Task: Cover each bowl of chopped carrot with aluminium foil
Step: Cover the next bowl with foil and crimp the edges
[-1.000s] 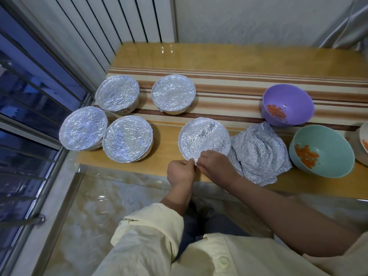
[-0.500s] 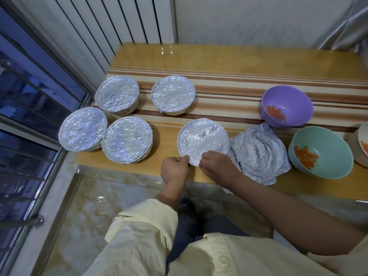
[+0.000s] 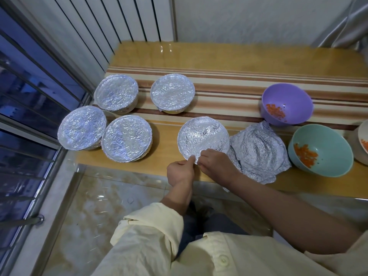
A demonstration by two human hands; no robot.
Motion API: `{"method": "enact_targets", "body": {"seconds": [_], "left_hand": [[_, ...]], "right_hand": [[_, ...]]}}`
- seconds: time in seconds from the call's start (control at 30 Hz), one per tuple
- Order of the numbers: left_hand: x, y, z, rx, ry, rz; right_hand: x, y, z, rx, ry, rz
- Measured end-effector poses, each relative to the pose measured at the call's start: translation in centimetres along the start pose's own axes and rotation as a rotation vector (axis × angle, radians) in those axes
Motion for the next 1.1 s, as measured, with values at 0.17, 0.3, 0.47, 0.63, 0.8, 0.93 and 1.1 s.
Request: {"method": "enact_targets", "body": {"seconds": [0.17,0.3,0.47,0.63,0.8,0.93,1.1], "left_hand": [[0.2,-0.4,0.3,0.066,-0.025,0.000],[-0.1,-0.6,0.2,0.087,-0.011,-0.009],[-0.2,-1.2,0.5,0.152,-0.036,-0.045],[0.8,-2.2,1.3,0.205,-0.008,-0.052],[3.3,-0.5,0.9,0.193,0.028,-0.062],[1.1,-1.5,1.3,0.132,-0.003,-0.042],[-1.2,-0.7,0.7,0.114,0.015,-0.016]], "right_hand": [[-0.1,0.3,-0.4,0.017,0.026,-0.006],[0.0,0.2,-0.2,0.024,-0.012,-0.021],[0.2,0.2,-0.2,0.052,0.005,0.011],[-0.2,-0.3,0.4,0.067,0.020,0.055],[-0.6,-0.8,0.2,0.014,0.007,0.031],[-0.2,-0.6,-0.2,-0.015,0.014,0.023],[-0.3,-0.3,-0.1,0.001,0.019,0.036]]}}
Point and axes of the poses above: each hand's wrist, its own x-axis towards the middle knuckle, its own z-axis out of the back of the hand, y = z × x, the point moved 5 cm from there along x, towards the middle knuckle, and after that the axes turned 8 degrees about -z, right-handed, at the moved point
